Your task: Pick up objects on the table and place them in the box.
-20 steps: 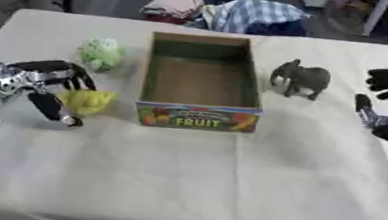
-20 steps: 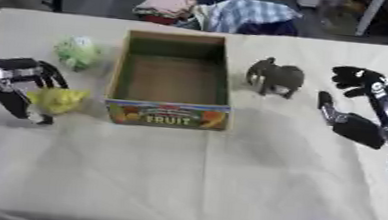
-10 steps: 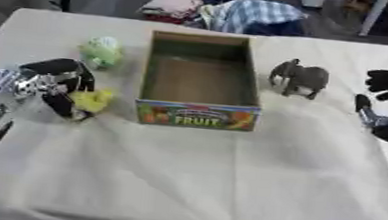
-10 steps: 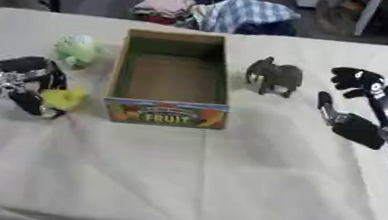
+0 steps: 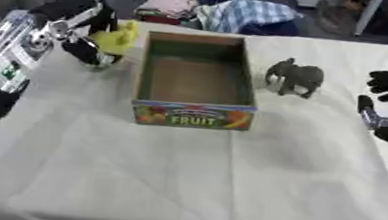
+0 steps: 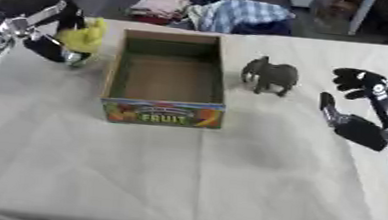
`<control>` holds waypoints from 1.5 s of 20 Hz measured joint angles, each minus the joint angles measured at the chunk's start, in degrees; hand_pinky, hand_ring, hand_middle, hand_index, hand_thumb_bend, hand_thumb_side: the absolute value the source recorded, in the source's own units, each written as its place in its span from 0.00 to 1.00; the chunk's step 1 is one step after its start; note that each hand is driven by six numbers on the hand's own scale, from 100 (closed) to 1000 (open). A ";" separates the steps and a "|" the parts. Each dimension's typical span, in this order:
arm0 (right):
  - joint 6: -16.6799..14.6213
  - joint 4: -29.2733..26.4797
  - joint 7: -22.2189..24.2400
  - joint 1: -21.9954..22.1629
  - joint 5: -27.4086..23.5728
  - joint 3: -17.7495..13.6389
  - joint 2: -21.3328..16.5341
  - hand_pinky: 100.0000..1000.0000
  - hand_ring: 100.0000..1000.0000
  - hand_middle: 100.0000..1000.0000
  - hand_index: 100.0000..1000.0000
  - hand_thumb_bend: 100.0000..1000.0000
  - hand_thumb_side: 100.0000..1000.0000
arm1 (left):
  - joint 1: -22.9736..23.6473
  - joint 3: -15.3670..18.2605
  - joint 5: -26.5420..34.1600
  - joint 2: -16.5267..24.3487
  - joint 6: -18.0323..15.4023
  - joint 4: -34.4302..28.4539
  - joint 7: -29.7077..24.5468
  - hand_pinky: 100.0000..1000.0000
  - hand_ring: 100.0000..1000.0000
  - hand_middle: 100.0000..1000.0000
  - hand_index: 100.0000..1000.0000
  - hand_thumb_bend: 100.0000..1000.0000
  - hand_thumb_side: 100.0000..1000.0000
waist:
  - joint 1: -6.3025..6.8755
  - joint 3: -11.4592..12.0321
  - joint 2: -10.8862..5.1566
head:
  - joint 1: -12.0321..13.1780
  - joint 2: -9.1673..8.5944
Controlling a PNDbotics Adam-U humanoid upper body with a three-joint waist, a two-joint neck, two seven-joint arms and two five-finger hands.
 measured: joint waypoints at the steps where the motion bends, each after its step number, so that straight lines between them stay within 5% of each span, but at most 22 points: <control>1: -0.07 0.00 0.18 -0.25 -0.01 0.20 0.09 0.68 0.72 0.68 0.83 0.06 0.35 | -0.92 0.20 -1.11 -1.38 0.00 1.20 0.57 0.57 0.31 0.26 0.41 0.33 0.00 | 0.00 -0.50 0.00 | 0.28 0.00; 9: -0.56 0.01 1.53 -1.43 -0.18 1.45 0.64 0.68 0.72 0.68 0.83 0.06 0.35 | -4.08 2.24 -10.96 -11.76 -1.98 14.63 6.43 0.59 0.37 0.32 0.46 0.37 0.00 | 0.26 -3.61 0.48 | 1.76 0.00; 13: -0.66 0.03 1.86 -1.72 -0.52 1.78 1.02 0.68 0.72 0.68 0.83 0.06 0.35 | -4.24 2.58 -14.42 -14.63 -3.91 19.27 7.48 0.70 0.63 0.62 0.71 0.54 0.04 | 0.32 -4.12 0.67 | 2.23 0.00; 15: -0.68 0.07 1.89 -1.75 -0.54 1.79 1.03 0.68 0.72 0.68 0.83 0.06 0.36 | -4.23 2.53 -14.76 -15.07 -5.44 20.07 6.41 0.78 0.75 0.77 0.81 0.67 0.18 | 0.32 -4.10 0.67 | 2.24 0.00; 18: -0.68 0.26 1.89 -1.67 -0.55 1.77 1.03 0.67 0.72 0.68 0.83 0.06 0.36 | -4.15 2.11 -13.47 -14.88 -7.51 19.44 2.44 0.82 0.83 0.87 0.91 0.76 0.24 | 0.32 -3.61 0.67 | 2.19 0.00; 22: -0.67 0.35 1.87 -1.22 -0.55 1.73 1.03 0.67 0.72 0.68 0.83 0.05 0.36 | -3.66 1.52 -9.28 -12.71 -8.10 14.69 -0.50 0.82 0.80 0.83 0.88 0.79 0.27 | 0.32 -2.73 0.57 | 1.95 0.00; 30: -0.59 0.65 1.70 -0.48 -0.55 1.39 1.03 0.67 0.72 0.68 0.83 0.05 0.36 | -1.50 3.42 -2.89 -2.65 -3.08 1.30 -1.02 0.80 0.75 0.78 0.84 0.78 0.26 | 0.34 -1.25 -0.02 | 1.49 0.00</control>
